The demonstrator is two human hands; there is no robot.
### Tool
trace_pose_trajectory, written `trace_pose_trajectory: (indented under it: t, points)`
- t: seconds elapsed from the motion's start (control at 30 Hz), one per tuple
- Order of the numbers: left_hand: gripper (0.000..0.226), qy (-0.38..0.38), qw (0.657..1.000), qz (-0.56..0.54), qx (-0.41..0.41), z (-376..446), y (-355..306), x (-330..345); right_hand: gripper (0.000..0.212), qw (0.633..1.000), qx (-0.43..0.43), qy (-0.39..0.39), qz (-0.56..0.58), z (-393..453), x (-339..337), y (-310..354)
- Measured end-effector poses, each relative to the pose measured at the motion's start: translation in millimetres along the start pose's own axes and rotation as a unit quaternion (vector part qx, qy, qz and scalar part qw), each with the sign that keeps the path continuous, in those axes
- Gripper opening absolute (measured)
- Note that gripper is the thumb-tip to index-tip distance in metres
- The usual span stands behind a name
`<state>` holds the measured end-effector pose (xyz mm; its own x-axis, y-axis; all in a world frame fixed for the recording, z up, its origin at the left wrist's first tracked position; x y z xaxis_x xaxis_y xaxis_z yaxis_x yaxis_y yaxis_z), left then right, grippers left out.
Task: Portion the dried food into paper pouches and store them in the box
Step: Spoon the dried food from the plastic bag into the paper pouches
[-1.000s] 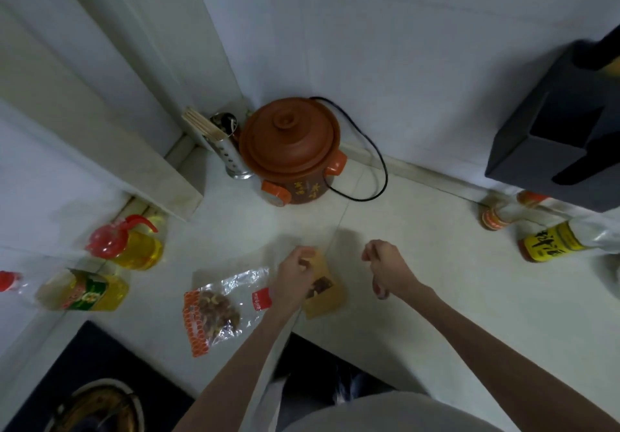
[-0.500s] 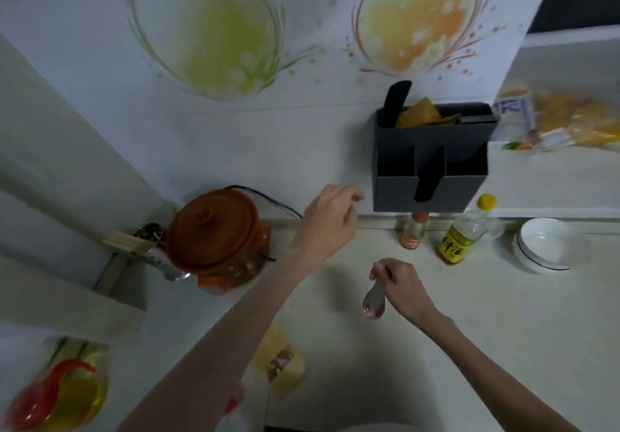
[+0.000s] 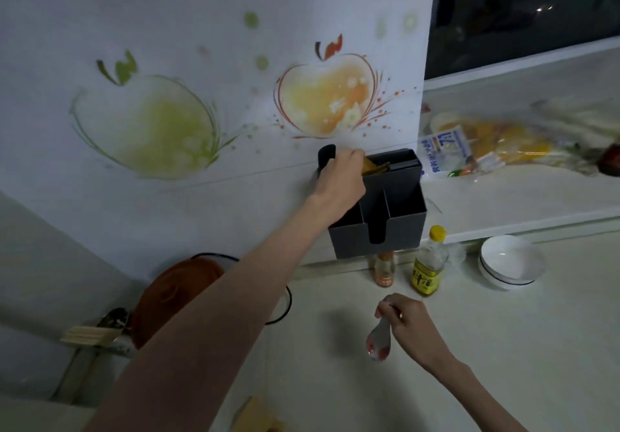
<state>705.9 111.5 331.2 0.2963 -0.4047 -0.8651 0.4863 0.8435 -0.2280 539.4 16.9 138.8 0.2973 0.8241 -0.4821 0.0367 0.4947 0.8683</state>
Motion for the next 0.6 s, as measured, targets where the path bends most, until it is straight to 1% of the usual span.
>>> trace_pose_trajectory:
  t: [0.07,0.2,0.3,0.43,0.5,0.6]
  points:
    - [0.029,0.01,1.0,0.008,-0.002,4,-5,5,0.029,1.0,0.0,0.0,0.003,-1,0,1]
    - [0.047,-0.029,0.999,0.011,0.009,10,-10,11,0.028,1.0,0.002,-0.005,0.009,0,-2,1]
    - [0.052,-0.038,0.999,0.025,0.009,12,-11,14,0.027,1.0,0.001,-0.015,0.01,2,-5,2]
    - [0.032,-0.021,0.998,0.052,0.002,11,-9,14,0.027,1.0,0.004,-0.026,0.003,8,-9,4]
    - [0.026,-0.017,0.998,0.068,0.001,11,-8,13,0.027,0.999,0.006,-0.032,0.002,10,-12,7]
    - [0.024,-0.048,0.996,0.069,0.017,14,-7,6,0.026,0.999,0.005,-0.05,0.016,13,-16,10]
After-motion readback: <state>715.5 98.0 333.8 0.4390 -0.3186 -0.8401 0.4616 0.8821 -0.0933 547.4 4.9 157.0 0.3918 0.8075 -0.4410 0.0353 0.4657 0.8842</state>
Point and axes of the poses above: each hand's wrist, its own z-axis towards the middle knuckle, its own x-axis out of the palm, y = z × x, the point moved 1 cm from there along z, towards the middle knuckle, and after that the axes turned 15 degrees about -y, right-handed, at the moved point
